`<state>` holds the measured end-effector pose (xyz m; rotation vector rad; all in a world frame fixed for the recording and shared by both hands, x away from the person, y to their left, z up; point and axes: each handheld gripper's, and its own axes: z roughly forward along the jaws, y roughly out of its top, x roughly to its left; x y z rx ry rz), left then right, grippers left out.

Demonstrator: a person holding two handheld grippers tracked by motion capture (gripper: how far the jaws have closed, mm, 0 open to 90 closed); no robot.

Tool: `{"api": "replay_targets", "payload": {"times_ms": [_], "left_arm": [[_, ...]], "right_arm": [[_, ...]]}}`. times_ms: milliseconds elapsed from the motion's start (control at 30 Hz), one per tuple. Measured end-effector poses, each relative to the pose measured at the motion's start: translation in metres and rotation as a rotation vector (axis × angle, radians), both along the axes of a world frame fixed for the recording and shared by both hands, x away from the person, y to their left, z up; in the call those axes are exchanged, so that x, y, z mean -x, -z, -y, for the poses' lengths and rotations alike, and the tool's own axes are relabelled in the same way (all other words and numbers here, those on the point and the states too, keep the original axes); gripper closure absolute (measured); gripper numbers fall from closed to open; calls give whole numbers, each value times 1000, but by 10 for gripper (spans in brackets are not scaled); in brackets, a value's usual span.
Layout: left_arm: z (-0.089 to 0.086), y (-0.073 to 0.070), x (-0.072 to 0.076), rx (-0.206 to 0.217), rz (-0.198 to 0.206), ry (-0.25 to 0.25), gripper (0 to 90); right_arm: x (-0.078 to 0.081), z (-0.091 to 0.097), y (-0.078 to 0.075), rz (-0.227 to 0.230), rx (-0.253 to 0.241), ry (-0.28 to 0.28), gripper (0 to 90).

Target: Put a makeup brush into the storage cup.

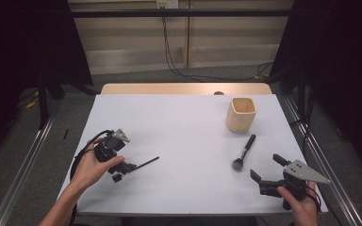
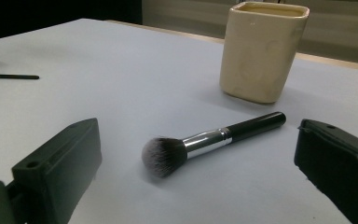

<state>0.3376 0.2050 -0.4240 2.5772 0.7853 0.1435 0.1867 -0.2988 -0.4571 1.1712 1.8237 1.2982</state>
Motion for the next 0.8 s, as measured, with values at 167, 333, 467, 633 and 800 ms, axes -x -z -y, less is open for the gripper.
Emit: {"api": "replay_targets", "payload": {"times_ms": [167, 333, 467, 633, 800], "left_arm": [[4, 2, -2, -35, -53, 12, 78], [8, 5, -3, -72, -91, 38, 77], [9, 11, -4, -104, -143, 60, 70], [12, 13, -5, -112, -151, 66, 65], [13, 12, -6, -121, -167, 79, 71]], "right_arm": [[0, 0, 0, 3, 1, -1, 3], [0, -1, 0, 5, 5, -3, 3], [0, -1, 0, 3, 1, 0, 3], [-1, -1, 0, 2, -2, -3, 3], [-1, -2, 0, -2, -4, -1, 3]]}}
